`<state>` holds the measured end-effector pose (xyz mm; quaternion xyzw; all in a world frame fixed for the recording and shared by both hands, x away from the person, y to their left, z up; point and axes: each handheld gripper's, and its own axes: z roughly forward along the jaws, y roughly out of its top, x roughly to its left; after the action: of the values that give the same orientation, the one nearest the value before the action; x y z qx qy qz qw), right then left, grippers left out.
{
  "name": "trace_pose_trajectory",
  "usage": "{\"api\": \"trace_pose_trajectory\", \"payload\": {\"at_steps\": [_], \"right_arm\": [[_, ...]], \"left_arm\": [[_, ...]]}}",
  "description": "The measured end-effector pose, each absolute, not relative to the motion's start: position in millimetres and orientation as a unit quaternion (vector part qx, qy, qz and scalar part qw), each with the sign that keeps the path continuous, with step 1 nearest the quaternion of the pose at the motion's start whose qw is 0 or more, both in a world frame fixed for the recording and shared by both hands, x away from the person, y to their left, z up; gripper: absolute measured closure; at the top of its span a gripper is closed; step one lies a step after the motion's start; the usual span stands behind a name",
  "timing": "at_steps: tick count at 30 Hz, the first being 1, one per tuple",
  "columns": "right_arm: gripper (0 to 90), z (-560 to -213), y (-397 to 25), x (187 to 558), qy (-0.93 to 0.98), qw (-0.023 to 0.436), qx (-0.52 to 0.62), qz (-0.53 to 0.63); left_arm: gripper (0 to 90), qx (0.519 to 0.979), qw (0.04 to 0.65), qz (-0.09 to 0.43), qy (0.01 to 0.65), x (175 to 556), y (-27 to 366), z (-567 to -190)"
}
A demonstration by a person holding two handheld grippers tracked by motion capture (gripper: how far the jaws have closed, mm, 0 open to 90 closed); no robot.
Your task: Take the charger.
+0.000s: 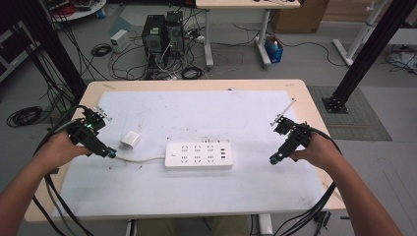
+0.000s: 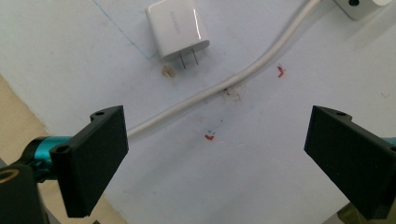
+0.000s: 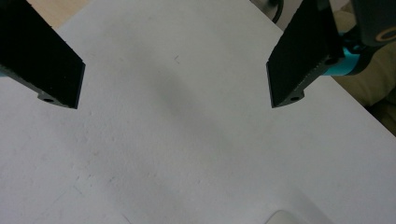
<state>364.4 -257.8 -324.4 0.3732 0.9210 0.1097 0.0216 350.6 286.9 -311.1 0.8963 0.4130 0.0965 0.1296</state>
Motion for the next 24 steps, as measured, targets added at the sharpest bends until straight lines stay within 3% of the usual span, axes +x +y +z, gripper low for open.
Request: {"api": "trace_pose_trajectory", "payload": {"at_steps": [24], "right_arm": [[3.7,-321,-258,366,0.917,0.031,0.38,0.122]], "left_arm": [[6.3,0.862,0.169,0.116,0.465,372,284,-316]]}}
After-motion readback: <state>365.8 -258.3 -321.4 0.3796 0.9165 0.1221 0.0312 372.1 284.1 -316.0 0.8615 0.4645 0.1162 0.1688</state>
